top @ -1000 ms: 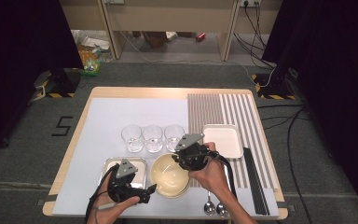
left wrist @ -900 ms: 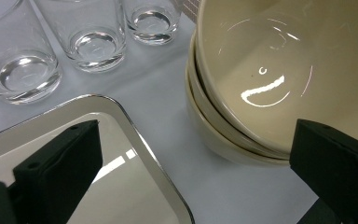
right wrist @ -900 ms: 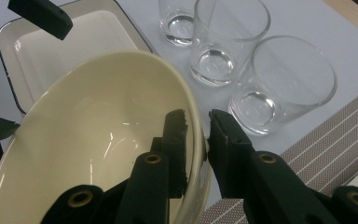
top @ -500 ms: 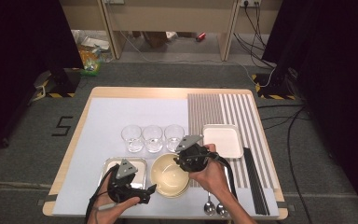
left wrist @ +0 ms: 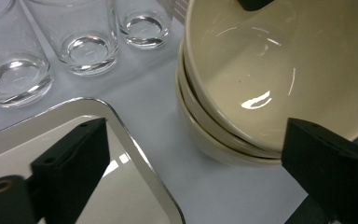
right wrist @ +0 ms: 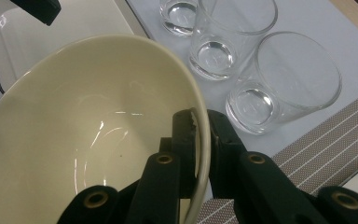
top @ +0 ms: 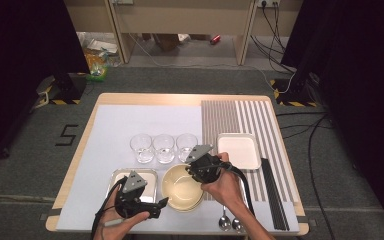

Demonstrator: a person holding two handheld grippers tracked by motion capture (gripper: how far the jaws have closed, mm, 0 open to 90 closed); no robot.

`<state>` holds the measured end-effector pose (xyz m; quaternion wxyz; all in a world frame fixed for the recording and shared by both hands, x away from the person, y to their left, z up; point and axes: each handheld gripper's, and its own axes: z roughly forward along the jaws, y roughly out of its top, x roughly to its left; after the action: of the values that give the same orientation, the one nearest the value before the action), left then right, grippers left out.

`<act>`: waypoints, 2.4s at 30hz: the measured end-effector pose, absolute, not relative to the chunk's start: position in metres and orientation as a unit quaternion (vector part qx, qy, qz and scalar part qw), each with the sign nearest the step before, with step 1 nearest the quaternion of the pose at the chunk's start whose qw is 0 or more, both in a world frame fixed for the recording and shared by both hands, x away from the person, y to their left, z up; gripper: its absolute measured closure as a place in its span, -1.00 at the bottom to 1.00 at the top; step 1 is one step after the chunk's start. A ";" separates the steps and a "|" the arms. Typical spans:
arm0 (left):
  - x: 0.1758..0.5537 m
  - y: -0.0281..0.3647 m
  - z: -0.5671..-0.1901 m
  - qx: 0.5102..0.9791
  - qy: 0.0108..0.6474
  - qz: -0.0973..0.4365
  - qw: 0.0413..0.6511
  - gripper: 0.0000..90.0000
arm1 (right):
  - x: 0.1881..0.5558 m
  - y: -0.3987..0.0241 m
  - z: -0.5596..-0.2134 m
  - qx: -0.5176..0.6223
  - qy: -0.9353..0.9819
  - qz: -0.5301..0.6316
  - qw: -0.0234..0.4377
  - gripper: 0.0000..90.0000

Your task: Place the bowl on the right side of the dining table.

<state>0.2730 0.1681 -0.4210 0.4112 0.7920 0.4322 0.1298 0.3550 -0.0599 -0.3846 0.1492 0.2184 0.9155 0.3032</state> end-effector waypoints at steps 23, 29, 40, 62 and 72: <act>0.279 0.229 -0.393 0.741 0.468 0.173 0.449 -0.67 | 0.356 -0.076 -0.369 0.226 0.894 0.370 0.116 0.82; 0.298 0.265 -0.406 0.714 0.518 0.201 0.427 -0.67 | 0.356 -0.082 -0.358 0.227 0.887 0.387 0.110 0.82; 0.328 0.308 -0.450 0.687 0.575 0.223 0.385 -0.66 | 0.363 -0.109 -0.341 0.248 0.872 0.406 0.114 0.82; 0.344 0.340 -0.503 0.687 0.607 0.253 0.310 -0.68 | 0.400 -0.195 -0.337 0.354 0.839 0.392 0.134 0.81; 0.343 0.340 -0.505 0.684 0.605 0.257 0.316 -0.69 | 0.419 -0.222 -0.354 0.396 0.826 0.381 0.124 0.81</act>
<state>0.3429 0.3402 -0.5052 0.3162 0.6840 0.6052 0.2567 0.4188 -0.2218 -0.3539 0.1244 0.3962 0.8263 0.3806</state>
